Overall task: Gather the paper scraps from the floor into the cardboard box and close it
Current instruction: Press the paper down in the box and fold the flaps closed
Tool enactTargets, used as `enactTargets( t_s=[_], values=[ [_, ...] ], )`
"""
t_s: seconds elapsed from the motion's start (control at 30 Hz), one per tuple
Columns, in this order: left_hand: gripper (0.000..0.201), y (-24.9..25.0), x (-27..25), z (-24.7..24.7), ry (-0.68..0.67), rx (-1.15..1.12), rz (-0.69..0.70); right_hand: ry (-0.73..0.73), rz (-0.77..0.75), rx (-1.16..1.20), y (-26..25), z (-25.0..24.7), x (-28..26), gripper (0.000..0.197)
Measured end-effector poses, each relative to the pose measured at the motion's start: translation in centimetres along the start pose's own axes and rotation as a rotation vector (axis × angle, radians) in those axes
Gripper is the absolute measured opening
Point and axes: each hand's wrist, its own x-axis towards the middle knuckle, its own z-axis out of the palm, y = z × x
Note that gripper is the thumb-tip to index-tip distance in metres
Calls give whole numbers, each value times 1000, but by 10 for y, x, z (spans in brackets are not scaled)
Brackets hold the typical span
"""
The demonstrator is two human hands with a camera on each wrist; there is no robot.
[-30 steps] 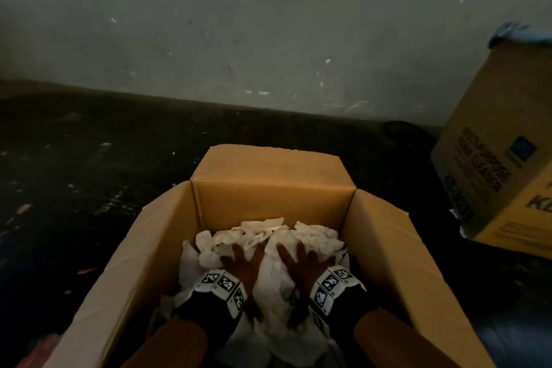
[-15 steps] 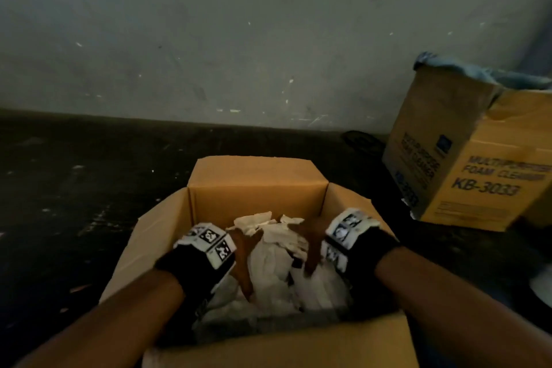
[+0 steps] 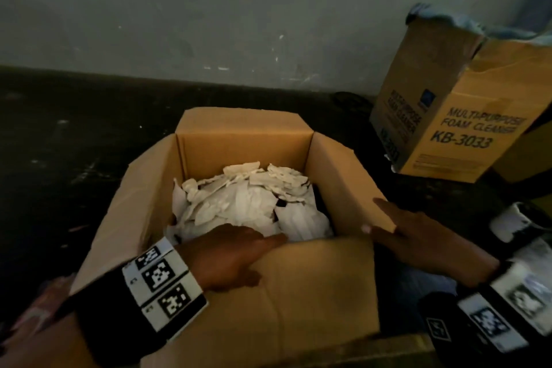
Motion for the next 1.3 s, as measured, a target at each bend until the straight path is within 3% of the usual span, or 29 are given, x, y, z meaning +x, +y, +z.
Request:
enactTargets(
  t_s=[0.1,0.23,0.4,0.5,0.6,0.7,0.73,0.8,0.9,0.97,1.03,1.2,1.3],
  values=[
    [60,-12,9,10,92,-57,2,-51,-2,209,-1,14,7,81],
    [55,-38,30,8,150,-141,-49,-8,-48,387,-16,16,18,78],
    [52,-57,32,16,538,10,-73,134,-100,481,-30,24,41,78],
    [45,-62,7,33,637,-50,-185,308,-187,494,-36,38,47,78],
    [47,-66,-24,59,859,-228,-295,493,-401,359,-43,49,47,85],
    [42,-60,-54,66,979,-385,-542,587,-589,180,-56,46,45,86],
    [40,-62,-60,68,976,-467,-641,576,-656,153,-65,44,45,85],
    [56,-66,-67,65,1001,-665,-777,485,-742,143,-84,44,45,77],
    [80,-71,-67,57,963,-880,-819,321,-757,-16,-104,57,51,62],
    [85,-72,-65,52,904,-945,-846,273,-756,-178,-110,69,56,71],
    [88,-73,-63,47,928,-967,-843,271,-663,-249,-113,77,57,90],
    [101,-68,-68,28,1192,-820,-549,296,-615,-179,-116,84,47,47],
    [94,-71,-66,20,995,-765,-378,293,-599,-162,-109,82,33,56]
  ],
)
